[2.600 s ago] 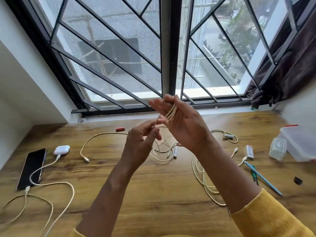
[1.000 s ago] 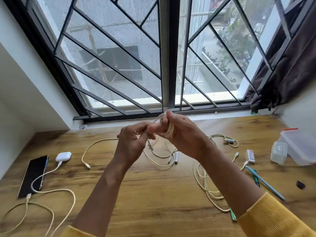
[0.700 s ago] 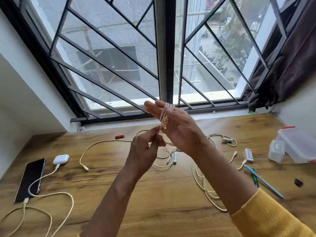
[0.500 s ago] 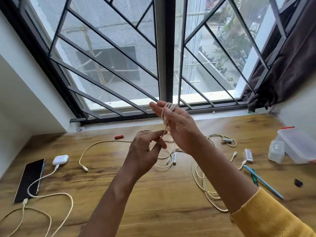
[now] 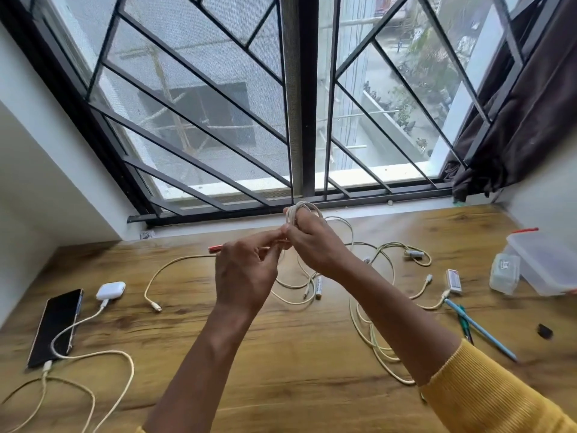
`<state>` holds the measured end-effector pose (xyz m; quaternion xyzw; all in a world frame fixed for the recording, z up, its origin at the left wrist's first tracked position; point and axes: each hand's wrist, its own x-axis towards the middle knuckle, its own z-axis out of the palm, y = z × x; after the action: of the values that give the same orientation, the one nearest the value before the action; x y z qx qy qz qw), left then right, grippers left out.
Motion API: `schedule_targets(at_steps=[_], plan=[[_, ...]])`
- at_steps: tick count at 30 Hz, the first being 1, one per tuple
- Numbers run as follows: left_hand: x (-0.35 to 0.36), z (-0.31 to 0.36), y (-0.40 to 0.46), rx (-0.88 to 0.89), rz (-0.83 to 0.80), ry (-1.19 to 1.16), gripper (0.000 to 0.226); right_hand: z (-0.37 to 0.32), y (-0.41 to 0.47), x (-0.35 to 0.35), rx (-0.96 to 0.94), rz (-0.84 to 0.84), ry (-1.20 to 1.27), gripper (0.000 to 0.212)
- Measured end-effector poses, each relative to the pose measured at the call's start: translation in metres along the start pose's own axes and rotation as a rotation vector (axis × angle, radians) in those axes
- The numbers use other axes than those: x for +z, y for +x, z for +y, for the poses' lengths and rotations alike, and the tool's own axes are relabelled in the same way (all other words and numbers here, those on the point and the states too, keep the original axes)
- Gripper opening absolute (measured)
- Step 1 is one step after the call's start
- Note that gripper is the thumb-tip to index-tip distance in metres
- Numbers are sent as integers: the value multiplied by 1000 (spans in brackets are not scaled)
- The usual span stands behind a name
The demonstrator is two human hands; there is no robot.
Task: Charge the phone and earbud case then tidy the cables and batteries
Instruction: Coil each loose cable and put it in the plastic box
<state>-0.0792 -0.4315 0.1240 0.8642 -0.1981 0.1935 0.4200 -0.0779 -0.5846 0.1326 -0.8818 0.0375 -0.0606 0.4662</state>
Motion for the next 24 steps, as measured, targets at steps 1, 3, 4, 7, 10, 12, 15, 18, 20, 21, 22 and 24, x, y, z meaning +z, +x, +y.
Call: schedule_targets(at_steps=[1, 3, 4, 7, 10, 12, 15, 18, 20, 21, 22, 24], plan=[[1, 0, 0, -16, 6, -38, 25, -1, -1, 0, -2, -7, -3, 40], [4, 0, -2, -18, 34, -34, 24, -4, -1, -3, 2, -10, 12, 41], [5, 1, -3, -12, 53, -18, 23, -7, -3, -6, 3, -15, 17, 38], [7, 1, -6, 57, 63, 37, 25, -12, -4, -10, 35, -31, 56, 36], [6, -1, -2, 125, 27, 52, 20, -13, -7, -13, 31, -100, 68, 36], [4, -3, 4, 85, -13, -67, 18, -9, -9, -13, 47, -195, 224, 36], [1, -8, 8, -102, -130, -389, 25, -5, -16, -20, 86, -260, 438, 38], [-4, -11, 8, -231, -161, -587, 31, 2, -17, -20, 144, -261, 612, 31], [-4, -10, 6, -212, -133, -560, 29, 2, -15, -18, 202, -284, 742, 34], [-2, -10, 4, -222, -126, -555, 30, 2, -13, -17, 220, -290, 789, 38], [-1, -9, 1, -273, -136, -599, 35, 1, -11, -17, 224, -288, 821, 40], [5, -9, -4, -441, -269, -729, 61, -3, -8, -18, 221, -271, 869, 36]])
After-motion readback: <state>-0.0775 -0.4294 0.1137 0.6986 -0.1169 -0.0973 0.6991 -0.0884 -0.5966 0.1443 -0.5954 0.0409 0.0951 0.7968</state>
